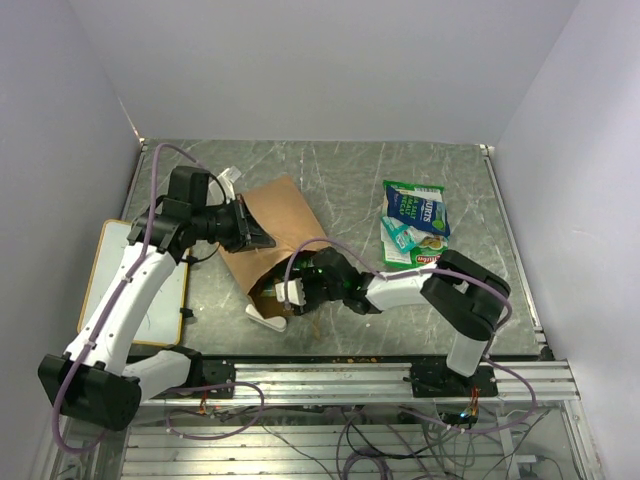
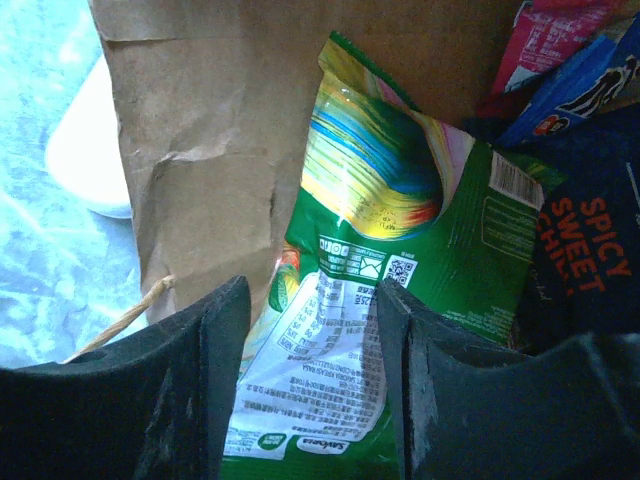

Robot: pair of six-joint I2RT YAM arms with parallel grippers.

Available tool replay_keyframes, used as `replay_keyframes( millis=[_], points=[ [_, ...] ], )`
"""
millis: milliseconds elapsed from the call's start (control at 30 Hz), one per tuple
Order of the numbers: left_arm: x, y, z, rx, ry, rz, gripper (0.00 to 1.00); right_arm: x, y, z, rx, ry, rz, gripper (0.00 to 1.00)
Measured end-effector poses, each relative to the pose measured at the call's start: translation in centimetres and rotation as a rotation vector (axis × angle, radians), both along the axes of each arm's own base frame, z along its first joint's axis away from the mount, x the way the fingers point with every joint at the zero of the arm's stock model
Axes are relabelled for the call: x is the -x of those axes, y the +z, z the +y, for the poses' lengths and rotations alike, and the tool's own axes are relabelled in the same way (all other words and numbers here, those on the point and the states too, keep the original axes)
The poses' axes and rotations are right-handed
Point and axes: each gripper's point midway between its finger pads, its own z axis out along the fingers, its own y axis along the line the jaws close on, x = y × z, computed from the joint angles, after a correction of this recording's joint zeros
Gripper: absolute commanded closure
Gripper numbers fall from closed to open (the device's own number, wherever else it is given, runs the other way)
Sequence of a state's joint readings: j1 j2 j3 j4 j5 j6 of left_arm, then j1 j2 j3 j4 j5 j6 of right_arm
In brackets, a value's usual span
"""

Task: Take the snacks out of the paper bag
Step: Take out the snack from the paper bag.

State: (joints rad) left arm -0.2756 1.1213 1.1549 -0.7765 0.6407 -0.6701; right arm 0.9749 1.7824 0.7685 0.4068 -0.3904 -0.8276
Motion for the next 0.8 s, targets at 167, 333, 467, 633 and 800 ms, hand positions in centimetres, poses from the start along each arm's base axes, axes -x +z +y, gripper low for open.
replay_keyframes(
  millis=[167,333,467,633,800],
  points=[
    [-0.2,-0.4,-0.1,-0.005,-0.007,0.012,0.93,-1.5,-0.3,0.7,-0.001,-0.068,-0.068,0.70],
    [-0.6,-0.2,-0.2,-0.011,-0.012,0.006,0.93,-2.4,0.5,0.5,-0.001,-0.115,-0.109,0.95],
    [-0.9,0.1,-0.1,-0.015,-0.005,-0.006,0.93,-2.1,2.3,0.0,-0.008,-0.122,-0.104,1.00],
    [-1.5,0.1,0.1,-0.031,0.015,-0.016,0.93,-0.4,5.2,-0.9,-0.026,-0.091,-0.057,1.00],
    [-2.5,0.8,0.2,-0.039,0.039,-0.045,0.93,2.6,9.0,-2.7,-0.063,-0.017,-0.027,1.00]
  ],
)
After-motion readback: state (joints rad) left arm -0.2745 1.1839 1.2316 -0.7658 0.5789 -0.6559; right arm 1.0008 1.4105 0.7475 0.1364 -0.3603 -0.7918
